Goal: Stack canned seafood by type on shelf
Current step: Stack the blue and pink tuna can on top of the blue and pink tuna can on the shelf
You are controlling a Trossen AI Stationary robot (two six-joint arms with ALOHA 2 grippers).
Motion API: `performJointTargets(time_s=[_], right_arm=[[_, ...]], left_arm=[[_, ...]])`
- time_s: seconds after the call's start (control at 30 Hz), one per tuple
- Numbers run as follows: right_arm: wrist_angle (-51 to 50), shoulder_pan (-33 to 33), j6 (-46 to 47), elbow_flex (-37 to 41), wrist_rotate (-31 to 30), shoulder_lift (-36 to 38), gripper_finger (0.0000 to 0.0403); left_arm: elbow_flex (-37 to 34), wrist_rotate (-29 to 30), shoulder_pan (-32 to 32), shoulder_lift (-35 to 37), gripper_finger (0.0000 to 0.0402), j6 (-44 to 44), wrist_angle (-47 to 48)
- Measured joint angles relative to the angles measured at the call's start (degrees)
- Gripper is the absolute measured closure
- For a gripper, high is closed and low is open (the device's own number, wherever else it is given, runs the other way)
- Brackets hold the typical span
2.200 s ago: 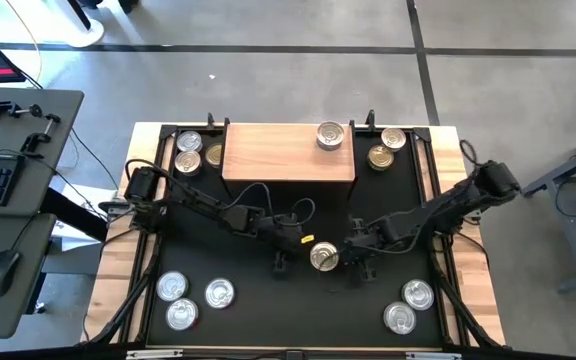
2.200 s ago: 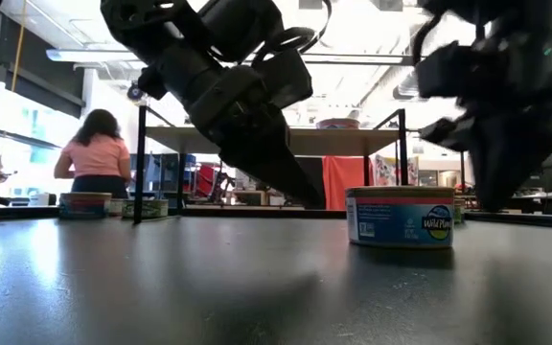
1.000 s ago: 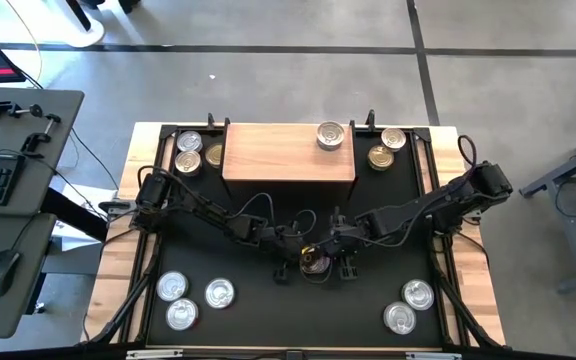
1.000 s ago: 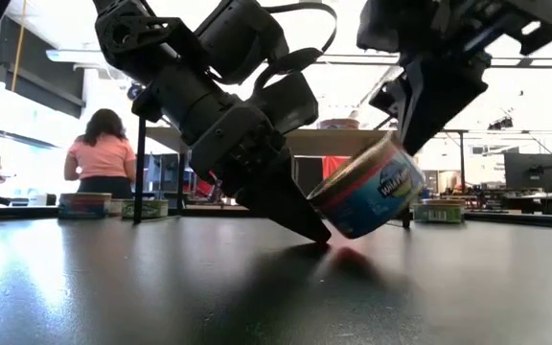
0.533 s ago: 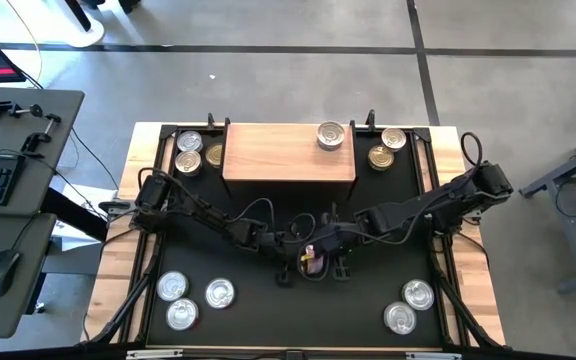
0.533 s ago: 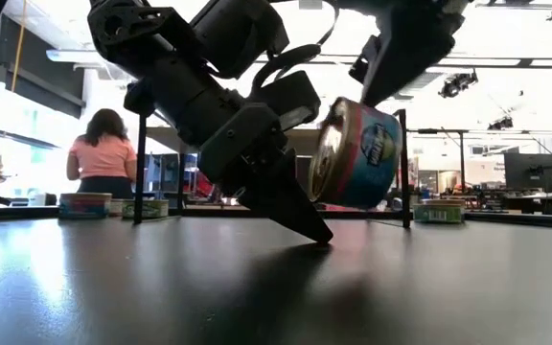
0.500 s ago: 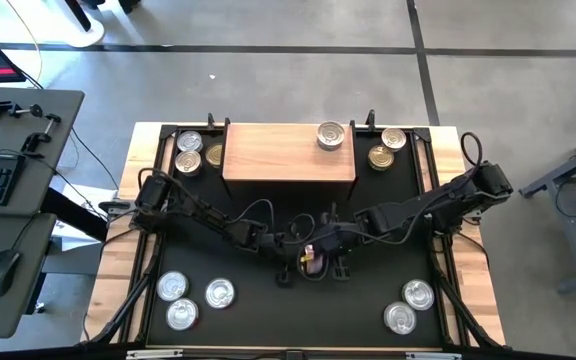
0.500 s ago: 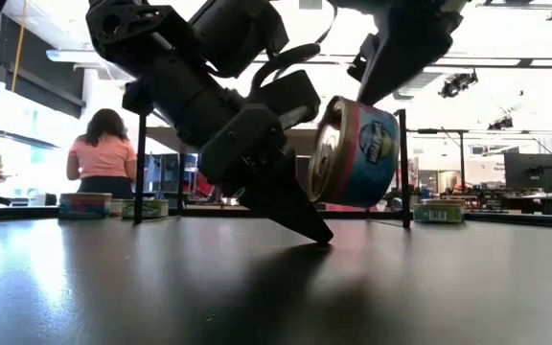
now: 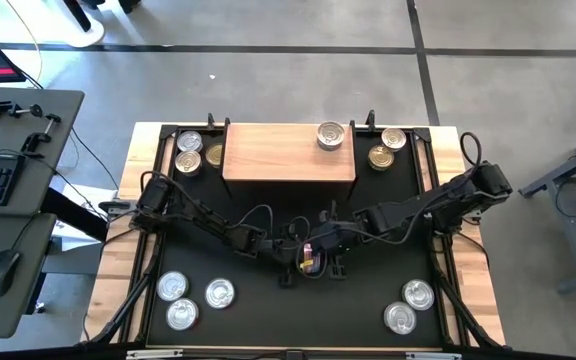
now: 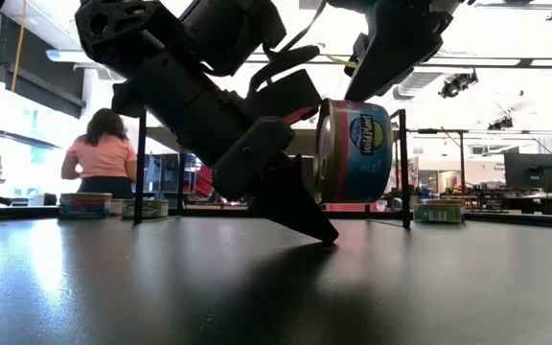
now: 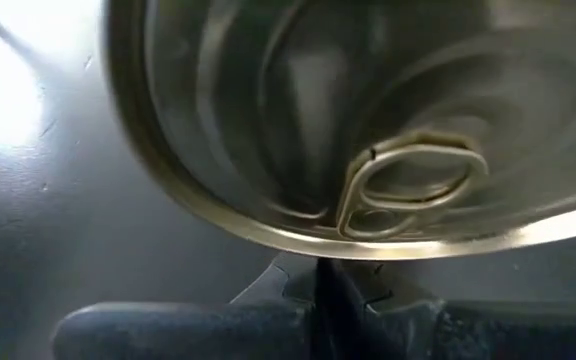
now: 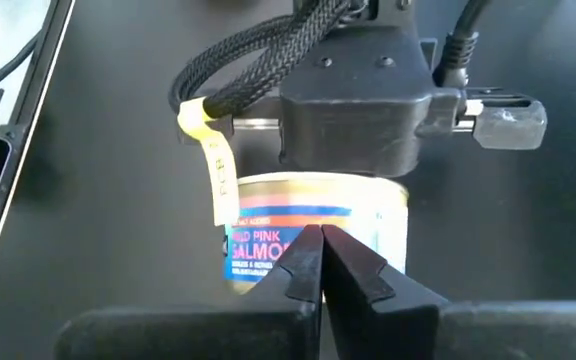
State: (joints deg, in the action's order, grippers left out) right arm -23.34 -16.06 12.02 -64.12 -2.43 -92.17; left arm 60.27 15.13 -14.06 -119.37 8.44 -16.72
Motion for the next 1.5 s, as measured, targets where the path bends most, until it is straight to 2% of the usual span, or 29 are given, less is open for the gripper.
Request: performJointTargets(time_s=[0.23,0.37,0.63,0.83,0.97,1.03,1.2,1.27,1.33,1.43,1.5], right_arm=[[0.9,0.8,1.4,0.1,-1.2,-0.1,0.0403],[0.4,1.5,2.1,0.2,-0.9,-0.1,0.0403],[-1.2,1.8,1.5,0.2,-0.1,0.2,0.0403],[-15.3,2.0,6.5,1.3,-4.2,4.4,0.0403],[-15.4,1.4,16.9,10.6,-4.3,15.0,0.0403],[-15.2,0.4,24.3,16.5,-6.2,22.0,0.0403],[-15.1,-0.4,46.4,28.4,-6.6,35.8,0.0403],[-15.0,-0.3,55.9,32.0,-6.6,39.0,0.0403],[-15.2,-0.4,61.6,35.0,-5.6,40.5,0.0403],[-14.9,-0.4,64.2,37.5,-4.6,40.9,0.0403],[-13.9,-0.4,64.4,38.7,-3.2,40.4,0.0403]], left_arm=[[0.6,0.0,0.2,-2.5,0.0401,-0.4,-3.8],[3.7,-0.2,0.3,-4.6,0.0402,-0.6,-2.3],[4.9,-0.1,0.5,-4.9,0.0402,-3.4,-2.5],[5.2,-3.7,1.5,-2.4,0.0401,-2.9,1.5],[4.9,-11.7,4.1,-0.1,0.0401,-1.5,2.8],[4.9,-14.9,5.4,1.2,0.0401,0.6,1.6],[8.3,-16.0,6.8,1.3,0.0401,1.2,1.0],[13.0,-16.0,6.7,0.0,0.0401,-0.6,5.3],[18.6,-15.9,6.6,-1.9,0.0401,-3.3,11.3],[24.7,-14.4,6.5,-4.7,0.0401,-5.1,17.5],[26.3,-13.5,6.5,-5.8,0.0401,-5.1,16.1]])
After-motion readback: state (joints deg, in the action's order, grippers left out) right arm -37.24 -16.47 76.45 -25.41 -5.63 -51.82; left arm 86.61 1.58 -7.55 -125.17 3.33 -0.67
